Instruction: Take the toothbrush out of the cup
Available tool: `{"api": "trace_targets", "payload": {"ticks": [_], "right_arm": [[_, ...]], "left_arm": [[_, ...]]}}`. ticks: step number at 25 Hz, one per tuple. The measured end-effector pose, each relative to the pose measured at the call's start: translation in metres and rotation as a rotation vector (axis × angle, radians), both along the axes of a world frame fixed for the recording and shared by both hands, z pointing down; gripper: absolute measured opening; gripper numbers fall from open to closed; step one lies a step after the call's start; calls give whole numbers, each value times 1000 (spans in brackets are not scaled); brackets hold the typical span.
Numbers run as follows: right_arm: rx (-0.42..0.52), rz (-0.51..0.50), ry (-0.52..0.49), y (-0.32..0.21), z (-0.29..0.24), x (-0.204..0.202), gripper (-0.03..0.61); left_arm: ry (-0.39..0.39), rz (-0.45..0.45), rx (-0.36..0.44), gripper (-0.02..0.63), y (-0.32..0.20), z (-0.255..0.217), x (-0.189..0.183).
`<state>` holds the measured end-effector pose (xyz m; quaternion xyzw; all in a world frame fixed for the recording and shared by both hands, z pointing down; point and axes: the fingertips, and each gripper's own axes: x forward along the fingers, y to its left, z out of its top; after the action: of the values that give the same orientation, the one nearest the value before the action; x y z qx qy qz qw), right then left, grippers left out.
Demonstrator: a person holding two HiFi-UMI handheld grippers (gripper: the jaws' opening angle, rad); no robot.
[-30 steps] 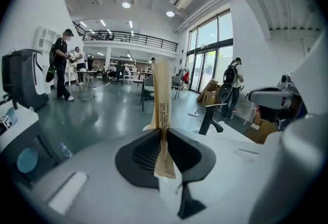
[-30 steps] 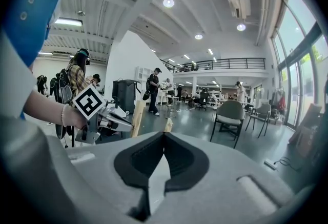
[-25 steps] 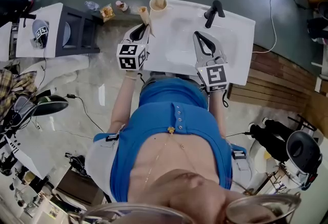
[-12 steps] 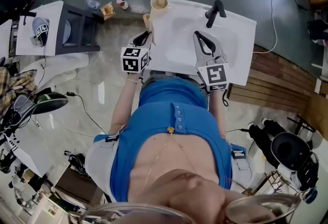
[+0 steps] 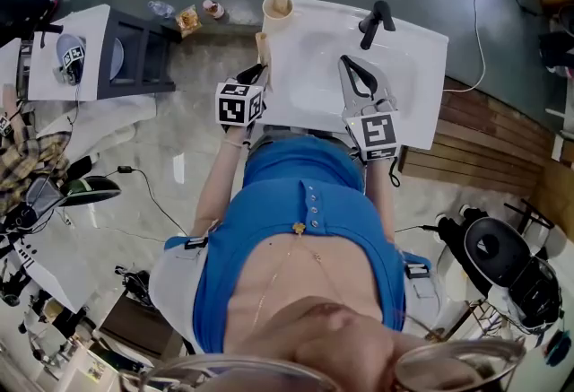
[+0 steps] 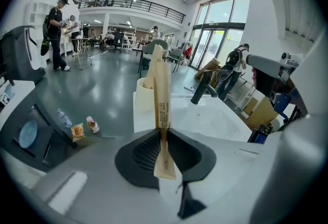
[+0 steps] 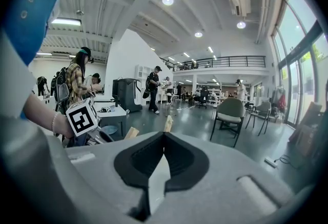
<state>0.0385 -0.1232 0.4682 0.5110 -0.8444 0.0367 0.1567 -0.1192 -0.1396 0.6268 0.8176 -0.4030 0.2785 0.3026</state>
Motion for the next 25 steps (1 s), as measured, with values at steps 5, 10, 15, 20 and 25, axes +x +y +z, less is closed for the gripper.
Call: {"api": "trace_targets", "payload": {"ticks": [5,10,15,20,25], "right_arm": [[1,24,0,1,-1,6,1],[2,54,-1,1,-2,11,2],[-3,89,3,2,1,19,1],[-11,128,11,5,2,28,2],[-19,147,12,7,3,31,2]], "left_arm": [[-17,3,-59,49,0,14,1],[-16,0,-102,48,-4,28,3],[14,-50,-160,46,-10,50,3],[2,-56,-192,46,-13,63,4],[10,-53,-208,46,-14,73,9]]}}
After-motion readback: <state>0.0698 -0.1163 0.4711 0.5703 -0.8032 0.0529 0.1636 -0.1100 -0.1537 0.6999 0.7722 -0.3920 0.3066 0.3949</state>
